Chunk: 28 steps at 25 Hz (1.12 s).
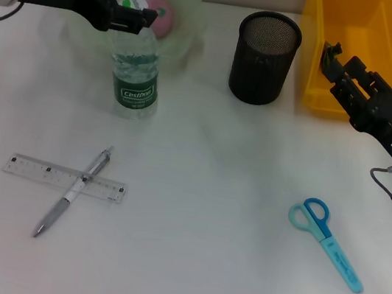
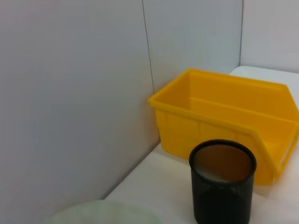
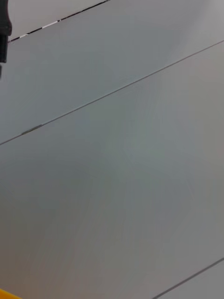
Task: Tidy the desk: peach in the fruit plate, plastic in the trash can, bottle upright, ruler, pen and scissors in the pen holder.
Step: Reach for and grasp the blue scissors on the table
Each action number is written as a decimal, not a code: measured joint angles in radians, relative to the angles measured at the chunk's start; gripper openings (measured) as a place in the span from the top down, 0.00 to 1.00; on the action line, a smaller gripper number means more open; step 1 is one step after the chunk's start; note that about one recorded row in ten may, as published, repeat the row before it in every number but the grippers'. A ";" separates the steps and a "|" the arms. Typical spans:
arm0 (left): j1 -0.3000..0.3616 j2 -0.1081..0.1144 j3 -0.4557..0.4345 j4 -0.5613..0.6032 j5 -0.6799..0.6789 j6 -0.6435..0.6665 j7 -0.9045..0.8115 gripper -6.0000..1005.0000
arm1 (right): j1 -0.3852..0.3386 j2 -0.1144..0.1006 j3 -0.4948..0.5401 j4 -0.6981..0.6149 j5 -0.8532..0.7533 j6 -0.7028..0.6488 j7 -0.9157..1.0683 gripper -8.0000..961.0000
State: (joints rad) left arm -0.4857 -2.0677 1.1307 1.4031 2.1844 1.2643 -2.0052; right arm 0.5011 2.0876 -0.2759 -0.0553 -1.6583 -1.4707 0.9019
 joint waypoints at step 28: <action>0.224 0.014 -0.231 -0.472 -0.808 0.569 0.672 0.30 | -0.005 -0.003 -0.003 0.000 -0.002 -0.007 0.000 0.43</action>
State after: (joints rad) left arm -0.2617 -2.0540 0.8999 0.9309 1.3763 1.8336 -1.3333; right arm 0.4961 2.0845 -0.2793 -0.0551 -1.6604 -1.4776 0.9023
